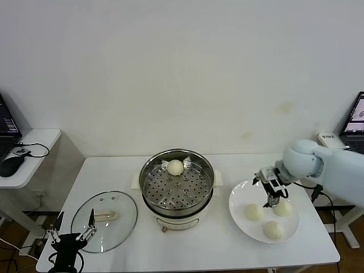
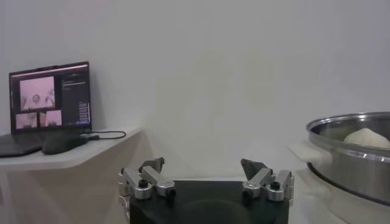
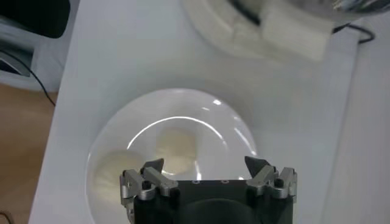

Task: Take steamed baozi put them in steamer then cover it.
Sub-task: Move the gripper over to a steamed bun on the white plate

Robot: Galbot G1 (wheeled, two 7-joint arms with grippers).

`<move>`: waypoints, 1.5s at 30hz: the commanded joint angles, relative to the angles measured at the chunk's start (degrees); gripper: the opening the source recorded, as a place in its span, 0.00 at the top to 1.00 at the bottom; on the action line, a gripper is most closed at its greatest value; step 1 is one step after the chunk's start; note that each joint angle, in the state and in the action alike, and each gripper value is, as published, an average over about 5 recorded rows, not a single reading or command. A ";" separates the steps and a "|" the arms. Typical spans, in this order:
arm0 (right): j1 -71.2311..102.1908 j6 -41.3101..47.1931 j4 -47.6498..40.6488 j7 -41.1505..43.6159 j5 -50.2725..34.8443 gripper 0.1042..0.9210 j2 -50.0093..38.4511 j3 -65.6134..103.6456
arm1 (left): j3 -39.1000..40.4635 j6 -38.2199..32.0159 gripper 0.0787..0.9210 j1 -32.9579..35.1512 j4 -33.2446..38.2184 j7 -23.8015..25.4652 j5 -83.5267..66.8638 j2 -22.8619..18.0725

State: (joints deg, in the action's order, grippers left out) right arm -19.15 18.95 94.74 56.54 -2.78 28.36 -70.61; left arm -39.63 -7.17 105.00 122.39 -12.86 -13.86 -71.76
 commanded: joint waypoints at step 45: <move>19.41 -1.71 -9.96 0.49 7.09 0.35 5.32 17.40 | -0.19 -0.87 0.12 -0.08 -0.61 0.12 0.45 -0.40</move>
State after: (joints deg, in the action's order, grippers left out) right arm 2.78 17.37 84.54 55.52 4.76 33.97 -53.06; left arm -39.86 -8.01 104.97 121.89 -12.73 -13.40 -72.25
